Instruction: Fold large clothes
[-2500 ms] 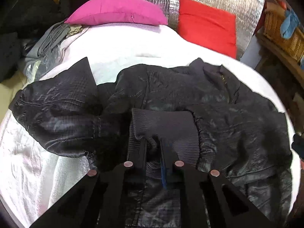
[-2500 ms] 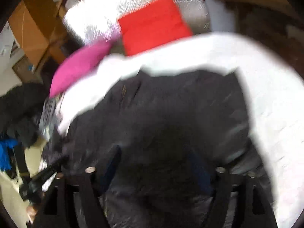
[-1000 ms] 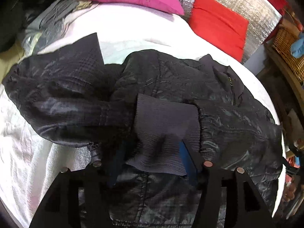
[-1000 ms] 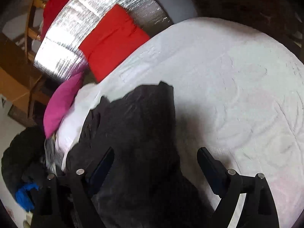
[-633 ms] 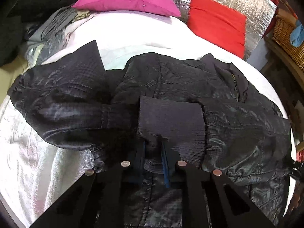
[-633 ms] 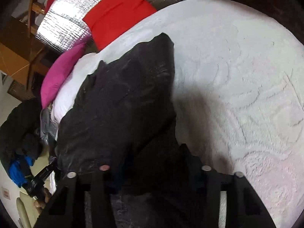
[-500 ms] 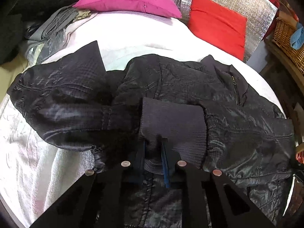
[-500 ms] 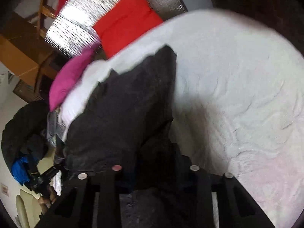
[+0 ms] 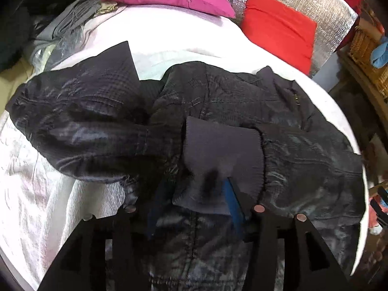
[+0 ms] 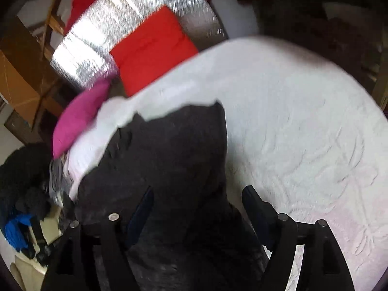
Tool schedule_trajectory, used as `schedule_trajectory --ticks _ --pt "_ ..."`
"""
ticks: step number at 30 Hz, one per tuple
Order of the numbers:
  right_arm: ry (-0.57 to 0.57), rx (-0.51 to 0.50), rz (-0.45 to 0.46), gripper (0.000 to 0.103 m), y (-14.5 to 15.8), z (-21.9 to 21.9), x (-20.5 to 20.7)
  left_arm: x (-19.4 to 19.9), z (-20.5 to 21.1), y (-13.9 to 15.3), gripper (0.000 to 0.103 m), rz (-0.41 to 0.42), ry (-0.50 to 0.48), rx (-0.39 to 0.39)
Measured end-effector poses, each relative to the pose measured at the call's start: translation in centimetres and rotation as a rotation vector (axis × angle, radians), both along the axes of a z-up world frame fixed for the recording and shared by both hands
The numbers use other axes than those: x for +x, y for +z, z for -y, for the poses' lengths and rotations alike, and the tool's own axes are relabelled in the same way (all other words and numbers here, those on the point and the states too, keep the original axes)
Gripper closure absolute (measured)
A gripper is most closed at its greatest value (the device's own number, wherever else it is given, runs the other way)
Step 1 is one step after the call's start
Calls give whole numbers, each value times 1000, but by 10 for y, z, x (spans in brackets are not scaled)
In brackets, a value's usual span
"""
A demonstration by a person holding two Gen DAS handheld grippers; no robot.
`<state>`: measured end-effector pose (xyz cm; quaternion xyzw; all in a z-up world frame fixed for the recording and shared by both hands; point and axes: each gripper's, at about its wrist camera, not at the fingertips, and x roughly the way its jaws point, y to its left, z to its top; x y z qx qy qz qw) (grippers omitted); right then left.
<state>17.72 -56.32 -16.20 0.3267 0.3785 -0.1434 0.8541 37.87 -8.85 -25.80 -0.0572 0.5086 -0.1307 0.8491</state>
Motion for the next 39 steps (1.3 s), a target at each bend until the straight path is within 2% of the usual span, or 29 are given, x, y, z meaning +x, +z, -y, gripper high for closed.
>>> schedule_trajectory --ticks 4,7,9,13,20,25,29,33,37,39 --pt "18 -1 35 25 3 -16 8 -12 -11 16 42 48 -3 -10" --pt "65 -23 37 25 4 -37 20 -19 -28 32 28 99 21 -15" --pt "95 -42 36 25 6 -49 23 -23 -47 41 24 137 64 -28" --pt "160 -37 26 25 1 -73 40 -12 -95 45 22 153 179 -59" --pt "284 -41 -13 25 -18 -115 62 22 -203 14 21 65 481 -140" --pt "366 -78 -20 25 -23 -141 69 41 -266 -15 21 13 624 -284" --pt "381 -88 -20 25 -26 -148 73 55 -288 -34 25 -12 678 -367" --pt "368 -70 -27 25 -30 -143 76 73 -291 -45 52 -27 655 -397" --pt "353 -46 -31 25 -33 -140 80 88 -287 -54 57 -51 640 -432" --pt "351 -51 -35 25 -34 -140 81 91 -288 -56 65 -48 637 -429"
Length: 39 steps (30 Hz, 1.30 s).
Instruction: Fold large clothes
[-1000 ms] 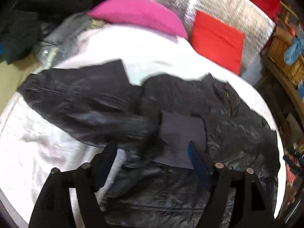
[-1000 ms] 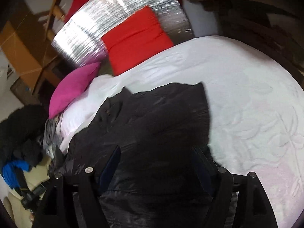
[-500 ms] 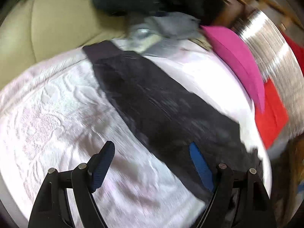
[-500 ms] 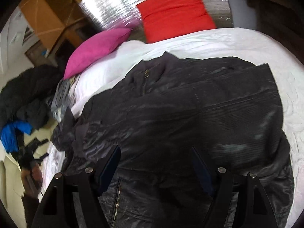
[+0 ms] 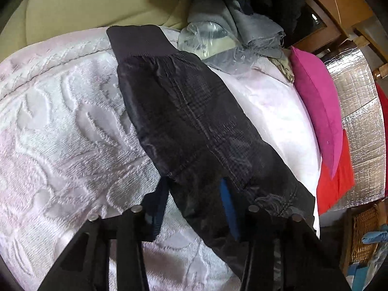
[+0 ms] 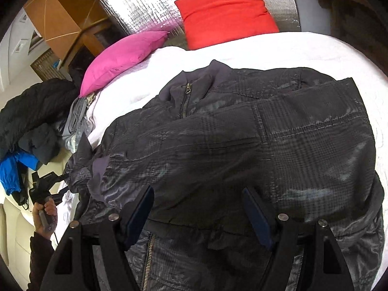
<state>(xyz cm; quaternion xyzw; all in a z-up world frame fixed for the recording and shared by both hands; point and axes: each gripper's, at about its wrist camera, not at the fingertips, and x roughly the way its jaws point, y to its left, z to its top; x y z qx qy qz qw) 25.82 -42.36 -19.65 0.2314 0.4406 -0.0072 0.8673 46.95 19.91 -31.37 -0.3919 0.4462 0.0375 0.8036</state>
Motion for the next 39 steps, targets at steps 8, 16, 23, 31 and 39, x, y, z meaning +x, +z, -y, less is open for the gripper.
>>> schedule_trajectory --ticks 8,16,23,31,39 --pt "-10 -3 10 25 3 3 -2 11 9 5 94 16 -1 90" --pt "-51 17 24 25 8 11 -5 -11 93 98 100 243 -145 294" --pt "-98 56 27 25 10 26 -9 -75 245 150 100 455 -448 531" --pt "-132 119 13 25 7 42 -16 -57 182 110 45 212 -280 327" --pt "-114 113 -13 25 -1 38 -10 -33 25 40 31 27 46 33"
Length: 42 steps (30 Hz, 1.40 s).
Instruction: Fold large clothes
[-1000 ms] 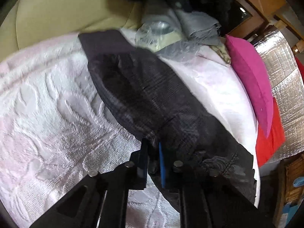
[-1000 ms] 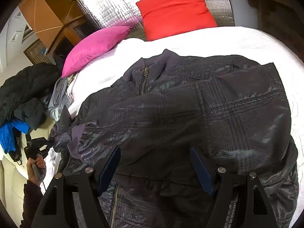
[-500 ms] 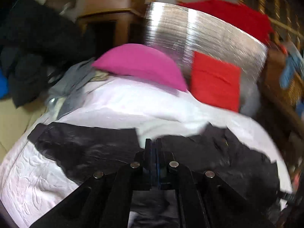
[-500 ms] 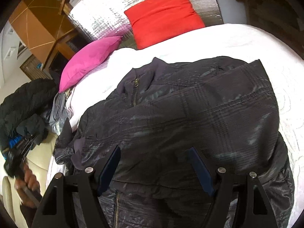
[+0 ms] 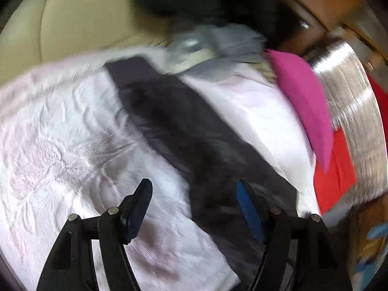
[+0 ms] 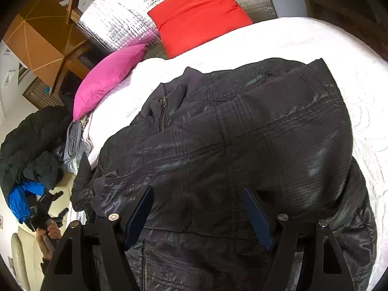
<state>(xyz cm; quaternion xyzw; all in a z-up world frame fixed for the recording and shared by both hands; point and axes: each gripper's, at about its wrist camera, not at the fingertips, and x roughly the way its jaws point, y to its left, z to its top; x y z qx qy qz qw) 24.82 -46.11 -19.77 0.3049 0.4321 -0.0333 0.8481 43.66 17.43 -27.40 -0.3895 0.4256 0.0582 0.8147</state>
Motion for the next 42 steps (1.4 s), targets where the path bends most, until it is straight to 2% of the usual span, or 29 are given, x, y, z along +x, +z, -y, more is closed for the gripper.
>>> schedule_trajectory --ticks 1,4,9,10,11,12,13,15,19,24,28,35,39,42 --pt "4 -7 -1 25 -1 -3 2 5 -11 -11 31 -5 16 -52" --pt "23 -27 -6 25 -4 -11 7 20 -19 -27 31 -11 16 -117" --pt "29 -64 -16 25 -9 -17 13 41 -22 -49 32 -19 13 -174" --pt "28 -65 -16 25 -10 -16 13 42 -22 -48 33 -3 23 -148" --pt "26 -67 -16 25 -11 -15 14 43 -21 -47 46 4 21 -127" --pt "22 -68 -15 25 -12 -14 14 45 -20 -45 79 6 5 -113" --pt "18 -68 -15 25 -13 -13 14 48 -19 -44 86 3 -12 -105" --pt "16 -66 -14 25 -13 -11 14 46 -11 -34 92 38 -5 -43" --pt "9 -57 -10 25 -10 -10 13 35 33 22 95 157 -98 159" --pt "-13 -41 -7 25 -5 -5 6 5 107 75 96 268 -259 268" --pt "-25 -24 8 25 -1 -1 0 -25 162 98 96 339 -384 282" --pt "-39 -10 38 25 10 6 -11 -64 241 122 96 444 -552 330" --pt "-42 11 57 25 13 10 -14 -80 282 119 96 462 -662 339" --pt "-36 26 68 25 15 11 -13 -87 315 104 96 429 -746 353"
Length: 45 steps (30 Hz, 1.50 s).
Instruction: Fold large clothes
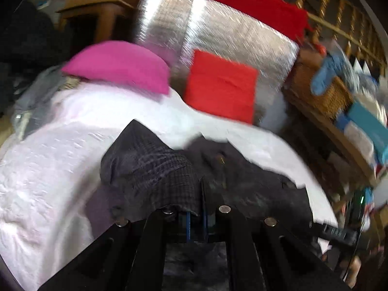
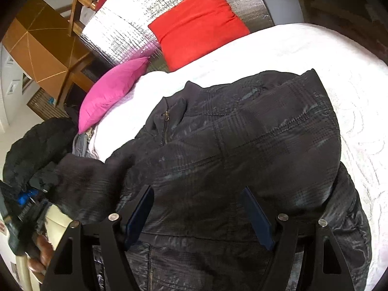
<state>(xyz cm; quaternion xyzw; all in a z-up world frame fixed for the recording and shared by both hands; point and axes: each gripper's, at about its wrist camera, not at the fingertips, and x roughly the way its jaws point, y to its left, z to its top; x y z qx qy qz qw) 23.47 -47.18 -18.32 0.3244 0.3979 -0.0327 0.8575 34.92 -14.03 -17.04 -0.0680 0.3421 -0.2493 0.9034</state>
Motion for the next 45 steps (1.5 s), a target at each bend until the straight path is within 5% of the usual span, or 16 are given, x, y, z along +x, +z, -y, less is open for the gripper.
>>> schedule_trajectory --ticks 6,7,9,10,18,28,33,39,45 --pt "8 9 -6 25 -1 -2 5 2 35 -44 87 -115 -107 77" --pt "9 13 -10 25 -2 -2 6 3 35 -49 78 -159 -121 70" --pt "12 19 -14 25 -3 -3 6 7 31 -58 34 -258 -145 58" --pt "15 18 -15 25 -3 -3 7 4 29 -60 29 -285 -150 56" --pt "60 16 7 25 1 -16 12 -28 -35 -52 28 -350 -136 -48" --pt "265 -144 114 25 34 -79 12 -27 -180 -50 24 -327 239 -251" --pt "381 -225 184 23 52 -137 19 -7 -193 -82 26 -437 305 -280" --pt "503 -437 159 23 44 -212 41 7 -179 -99 62 -523 267 -355" --pt "554 -596 156 23 36 -255 70 19 -177 -103 63 -541 265 -369"
